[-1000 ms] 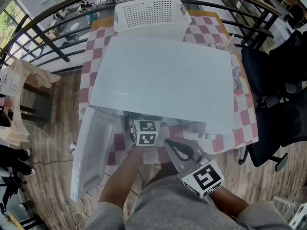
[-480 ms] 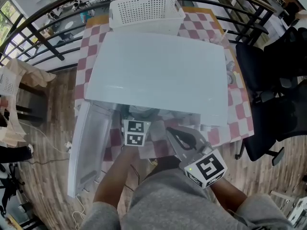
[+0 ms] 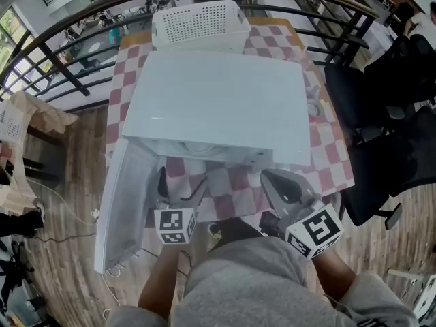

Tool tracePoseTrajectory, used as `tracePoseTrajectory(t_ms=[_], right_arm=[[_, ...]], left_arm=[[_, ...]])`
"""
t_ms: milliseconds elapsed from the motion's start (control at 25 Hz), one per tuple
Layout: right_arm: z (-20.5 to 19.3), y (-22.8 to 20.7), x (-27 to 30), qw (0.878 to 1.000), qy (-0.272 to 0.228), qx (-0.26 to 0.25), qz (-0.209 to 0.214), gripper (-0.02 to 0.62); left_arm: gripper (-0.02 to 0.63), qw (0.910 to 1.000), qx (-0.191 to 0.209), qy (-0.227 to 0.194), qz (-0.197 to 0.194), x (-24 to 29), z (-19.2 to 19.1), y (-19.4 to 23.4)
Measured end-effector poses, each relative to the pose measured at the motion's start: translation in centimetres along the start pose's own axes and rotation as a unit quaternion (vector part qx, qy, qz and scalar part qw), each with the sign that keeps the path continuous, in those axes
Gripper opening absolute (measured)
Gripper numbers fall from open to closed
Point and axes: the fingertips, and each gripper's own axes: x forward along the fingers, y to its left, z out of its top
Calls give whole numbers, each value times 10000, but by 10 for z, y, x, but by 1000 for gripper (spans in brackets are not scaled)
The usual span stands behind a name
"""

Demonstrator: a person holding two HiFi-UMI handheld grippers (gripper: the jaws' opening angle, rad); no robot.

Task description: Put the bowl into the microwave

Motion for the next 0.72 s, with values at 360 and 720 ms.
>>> tracePoseTrajectory(t_ms=[360,720], right_arm=[[-4,4,-46,9996,36,-39,-295,-2],[0,23,-57,9997,49,-233,-62,-2]], left_arm=[[329,9966,35,-826,18,-97,36,-36],[12,9950,110,-986,54,-145,61,-74]])
